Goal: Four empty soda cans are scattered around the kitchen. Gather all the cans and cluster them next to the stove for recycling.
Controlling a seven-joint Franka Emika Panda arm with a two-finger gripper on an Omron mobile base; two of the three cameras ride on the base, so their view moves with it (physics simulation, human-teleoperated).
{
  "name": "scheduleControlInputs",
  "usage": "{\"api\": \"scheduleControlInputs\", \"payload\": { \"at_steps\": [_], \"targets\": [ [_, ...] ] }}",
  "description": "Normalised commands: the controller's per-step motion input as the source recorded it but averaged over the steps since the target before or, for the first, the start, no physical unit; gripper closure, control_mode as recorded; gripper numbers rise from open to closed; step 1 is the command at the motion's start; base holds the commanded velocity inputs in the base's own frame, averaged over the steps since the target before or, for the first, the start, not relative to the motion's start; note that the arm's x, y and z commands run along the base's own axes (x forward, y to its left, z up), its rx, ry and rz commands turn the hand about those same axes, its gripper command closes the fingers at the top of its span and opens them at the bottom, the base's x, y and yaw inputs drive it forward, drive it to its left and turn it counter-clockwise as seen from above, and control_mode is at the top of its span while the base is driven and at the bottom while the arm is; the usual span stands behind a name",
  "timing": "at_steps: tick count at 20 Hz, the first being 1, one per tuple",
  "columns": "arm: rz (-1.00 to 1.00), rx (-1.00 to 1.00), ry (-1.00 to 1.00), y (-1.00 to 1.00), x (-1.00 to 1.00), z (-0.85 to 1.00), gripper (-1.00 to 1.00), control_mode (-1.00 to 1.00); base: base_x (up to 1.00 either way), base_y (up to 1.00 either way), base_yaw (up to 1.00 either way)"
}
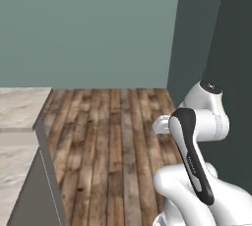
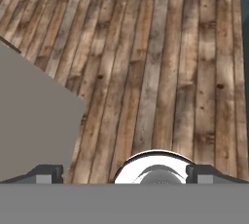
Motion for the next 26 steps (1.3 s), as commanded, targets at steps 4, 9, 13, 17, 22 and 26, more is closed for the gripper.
{"api": "scheduleControlInputs", "payload": {
  "at_steps": [4, 9, 13, 17, 22, 26],
  "targets": [
    [0.0, 0.0, 0.0, 0.0, 0.0, 0.0, -1.0, 1.0, 0.55, -0.36, 0.1],
    [0.0, 0.0, 0.0, 0.0, 0.0, 0.0, -1.0, 1.0, 0.57, -0.36, 0.1],
    [0.0, 0.0, 0.0, 0.0, 0.0, 0.0, -1.0, 1.0, 0.57, -0.35, 0.09],
    [0.0, 0.0, 0.0, 0.0, 0.0, 0.0, -1.0, 1.0, 0.57, -0.35, 0.1],
    [0.0, 0.0, 0.0, 0.0, 0.0, 0.0, -1.0, 1.0, 0.57, -0.35, 0.1],
    [0.0, 0.0, 0.0, 0.0, 0.0, 0.0, -1.0, 1.0, 0.58, -0.35, 0.1]
  ]
}}
